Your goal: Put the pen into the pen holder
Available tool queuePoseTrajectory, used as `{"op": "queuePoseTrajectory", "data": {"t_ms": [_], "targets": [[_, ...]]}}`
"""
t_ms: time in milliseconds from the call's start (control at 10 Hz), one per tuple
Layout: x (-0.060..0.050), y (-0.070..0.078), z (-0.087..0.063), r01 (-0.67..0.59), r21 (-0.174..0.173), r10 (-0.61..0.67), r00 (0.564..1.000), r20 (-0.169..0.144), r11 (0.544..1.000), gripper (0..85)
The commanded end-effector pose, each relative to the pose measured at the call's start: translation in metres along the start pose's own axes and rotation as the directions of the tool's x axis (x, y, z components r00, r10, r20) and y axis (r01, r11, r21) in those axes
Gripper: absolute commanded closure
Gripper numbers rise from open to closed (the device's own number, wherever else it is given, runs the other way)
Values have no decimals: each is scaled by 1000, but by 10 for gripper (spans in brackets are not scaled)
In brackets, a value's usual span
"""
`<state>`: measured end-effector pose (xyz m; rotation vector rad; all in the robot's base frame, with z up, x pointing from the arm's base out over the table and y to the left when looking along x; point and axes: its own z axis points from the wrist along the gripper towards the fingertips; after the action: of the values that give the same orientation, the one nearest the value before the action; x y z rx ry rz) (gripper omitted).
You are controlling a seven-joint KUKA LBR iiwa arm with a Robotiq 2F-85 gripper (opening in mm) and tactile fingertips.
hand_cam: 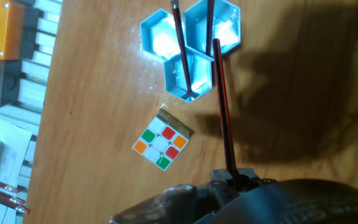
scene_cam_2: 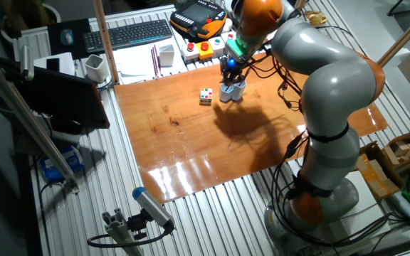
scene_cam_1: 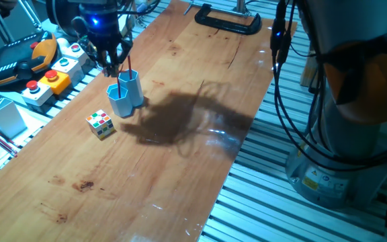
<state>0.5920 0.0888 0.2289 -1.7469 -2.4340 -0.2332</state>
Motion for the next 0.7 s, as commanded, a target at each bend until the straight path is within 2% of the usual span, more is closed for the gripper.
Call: {"op": "queuePoseTrajectory", "data": {"t_ms": [0, 300, 600], "targets": [[-3, 0, 0, -5, -4, 5, 1000, -10, 1000, 840], [-7, 1, 2, -26, 0, 26, 999, -41, 1000, 840], [-10, 2, 2, -87, -2, 86, 995, -54, 996, 840]]}}
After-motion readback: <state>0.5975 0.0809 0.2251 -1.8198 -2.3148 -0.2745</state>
